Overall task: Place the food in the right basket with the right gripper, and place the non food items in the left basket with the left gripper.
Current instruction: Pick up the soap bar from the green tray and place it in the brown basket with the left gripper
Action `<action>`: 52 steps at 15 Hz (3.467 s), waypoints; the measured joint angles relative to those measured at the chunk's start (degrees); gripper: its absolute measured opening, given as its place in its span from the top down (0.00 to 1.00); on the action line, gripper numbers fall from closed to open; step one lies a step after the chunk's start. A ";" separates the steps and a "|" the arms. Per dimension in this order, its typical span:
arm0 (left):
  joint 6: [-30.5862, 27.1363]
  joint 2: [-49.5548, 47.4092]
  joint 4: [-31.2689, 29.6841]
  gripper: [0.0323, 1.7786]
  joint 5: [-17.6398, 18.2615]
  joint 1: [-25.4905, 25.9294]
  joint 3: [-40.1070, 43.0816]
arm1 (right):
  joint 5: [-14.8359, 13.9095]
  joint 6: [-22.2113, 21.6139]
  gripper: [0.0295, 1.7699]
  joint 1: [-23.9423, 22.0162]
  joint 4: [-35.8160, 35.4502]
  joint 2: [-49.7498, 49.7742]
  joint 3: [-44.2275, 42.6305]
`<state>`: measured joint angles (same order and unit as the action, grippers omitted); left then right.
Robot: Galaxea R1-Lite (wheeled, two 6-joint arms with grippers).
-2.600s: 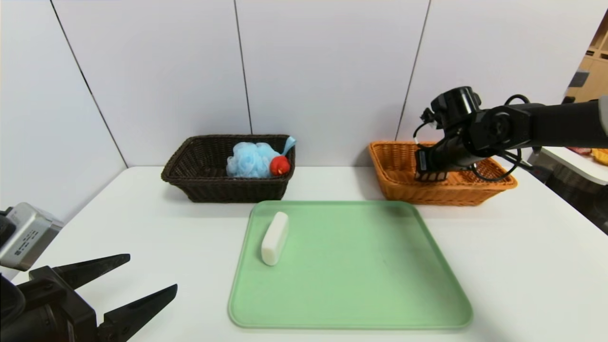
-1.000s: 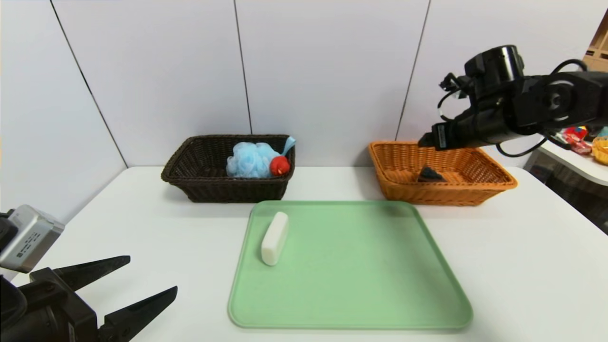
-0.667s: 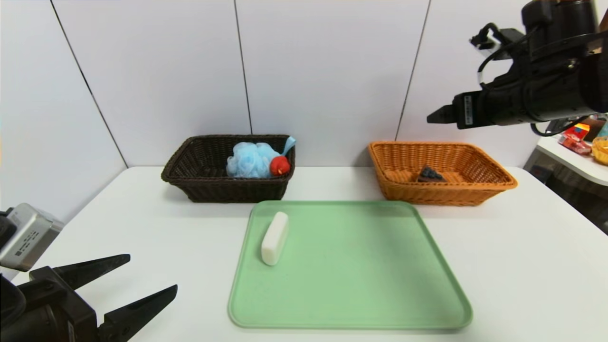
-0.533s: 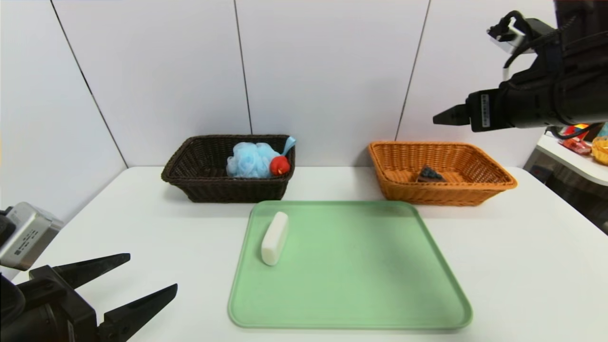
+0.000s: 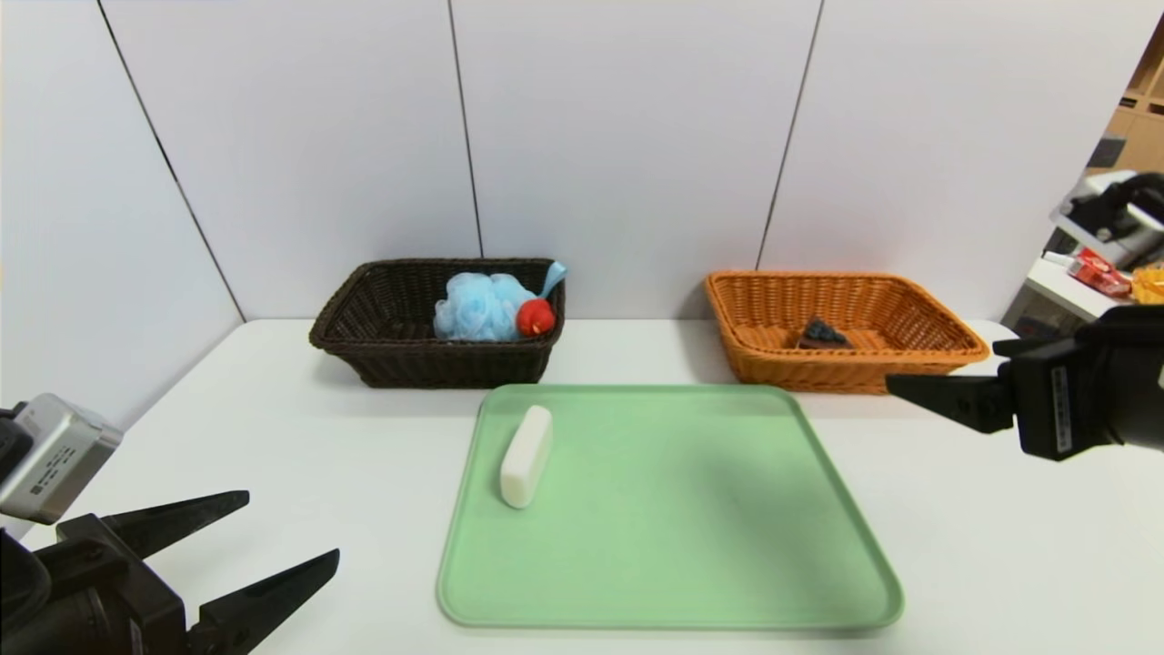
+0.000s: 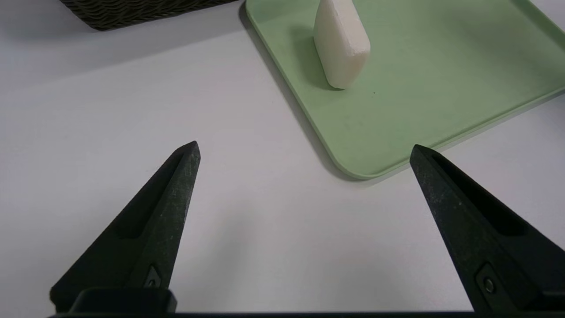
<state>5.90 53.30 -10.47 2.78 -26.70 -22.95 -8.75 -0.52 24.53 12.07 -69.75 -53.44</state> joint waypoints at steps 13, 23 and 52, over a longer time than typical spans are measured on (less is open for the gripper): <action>3.38 7.64 0.22 0.05 -3.94 -6.13 -8.90 | 0.11 -0.41 0.04 5.27 -14.37 6.33 19.41; 13.75 31.95 2.01 0.05 -17.77 -21.07 -25.14 | 0.18 -0.55 0.04 7.02 -14.41 4.92 21.14; 11.74 53.65 -0.82 0.05 -18.68 -13.92 -33.55 | 0.33 -0.35 0.04 7.55 -14.38 5.53 23.91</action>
<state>17.64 106.95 -11.29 -15.90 -40.62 -56.50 -8.42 -0.88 32.07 -2.32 -64.22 -29.54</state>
